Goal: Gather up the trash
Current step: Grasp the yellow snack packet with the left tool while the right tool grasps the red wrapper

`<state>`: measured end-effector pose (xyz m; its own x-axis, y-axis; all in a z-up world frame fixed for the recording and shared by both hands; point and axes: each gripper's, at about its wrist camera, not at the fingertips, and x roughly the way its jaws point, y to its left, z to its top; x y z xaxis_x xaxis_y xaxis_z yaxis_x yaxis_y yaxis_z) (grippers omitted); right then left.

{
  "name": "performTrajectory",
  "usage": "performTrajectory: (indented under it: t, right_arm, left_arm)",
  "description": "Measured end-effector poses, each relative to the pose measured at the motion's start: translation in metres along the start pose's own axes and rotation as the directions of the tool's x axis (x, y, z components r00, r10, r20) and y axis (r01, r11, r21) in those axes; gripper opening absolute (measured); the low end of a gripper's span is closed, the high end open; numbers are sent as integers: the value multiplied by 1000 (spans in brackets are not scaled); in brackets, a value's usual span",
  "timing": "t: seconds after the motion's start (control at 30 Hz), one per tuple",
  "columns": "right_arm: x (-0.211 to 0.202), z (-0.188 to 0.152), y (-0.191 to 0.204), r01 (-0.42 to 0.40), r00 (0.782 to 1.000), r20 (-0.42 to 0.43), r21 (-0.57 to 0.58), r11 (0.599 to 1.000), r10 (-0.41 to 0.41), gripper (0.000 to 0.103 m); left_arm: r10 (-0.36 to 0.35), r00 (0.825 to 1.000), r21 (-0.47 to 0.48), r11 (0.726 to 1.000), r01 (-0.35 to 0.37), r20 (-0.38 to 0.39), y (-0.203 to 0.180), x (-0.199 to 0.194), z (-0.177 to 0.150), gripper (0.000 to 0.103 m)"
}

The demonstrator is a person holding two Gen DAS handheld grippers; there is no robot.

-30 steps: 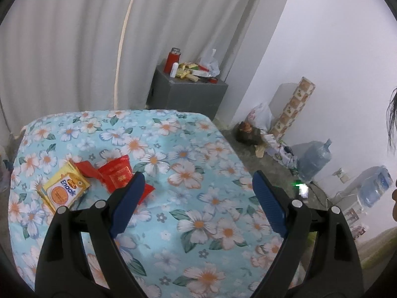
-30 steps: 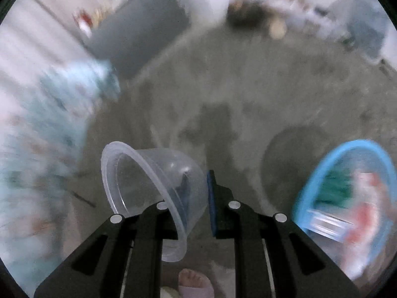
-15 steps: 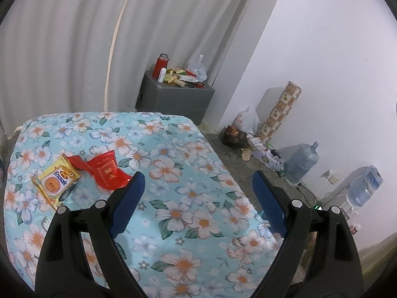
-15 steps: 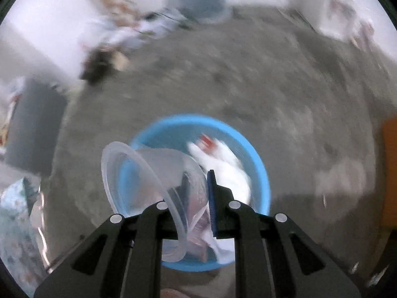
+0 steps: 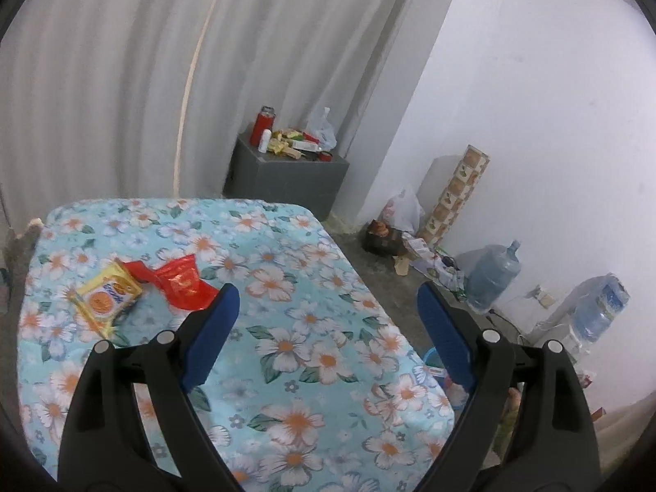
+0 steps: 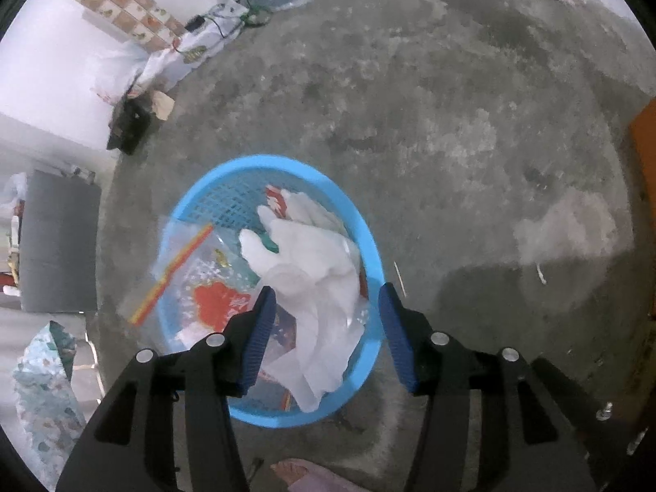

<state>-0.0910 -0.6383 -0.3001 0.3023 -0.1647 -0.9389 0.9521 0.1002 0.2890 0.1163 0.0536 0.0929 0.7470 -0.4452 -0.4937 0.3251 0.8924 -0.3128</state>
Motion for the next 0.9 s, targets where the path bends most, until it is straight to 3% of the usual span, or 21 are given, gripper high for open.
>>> performTrajectory:
  t: [0.13,0.27,0.37,0.47,0.57,0.67,0.77,0.9]
  right_arm:
    - [-45,1,10,-20,997,77,-33,999,23,52]
    - [-98,-6,39,-85,982,159,-112,990,102,52]
    - [-147,-20,79,-145,957,215,-231,962,196,62]
    - [-192,-44,134,-189,928,227,-390,901,294,65]
    - [-226,-79,198,-232,906,177,-552,801,385,65]
    - [-249,-127,265,-310,883,50,-685,660,467,65]
    - [-257,-195,333,-440,840,-166,-764,471,516,66]
    - [-239,-280,400,-598,771,-439,-748,287,461,66]
  left_arm:
    - [27,999,-11,1000,-27,19,11,-16,-2,86]
    - [66,998,-48,997,-65,17,31,-29,-9,87]
    - [114,993,-72,991,-114,-1,47,-33,-17,87]
    - [151,988,-110,982,-152,-20,68,-35,-25,87]
    - [200,980,-138,970,-201,-21,90,-36,-32,87]
    - [229,973,-169,958,-230,-28,113,-33,-36,87]
    - [222,974,-238,944,-229,-54,146,-23,-42,87]
    - [192,976,-336,917,-215,-100,195,1,-48,87]
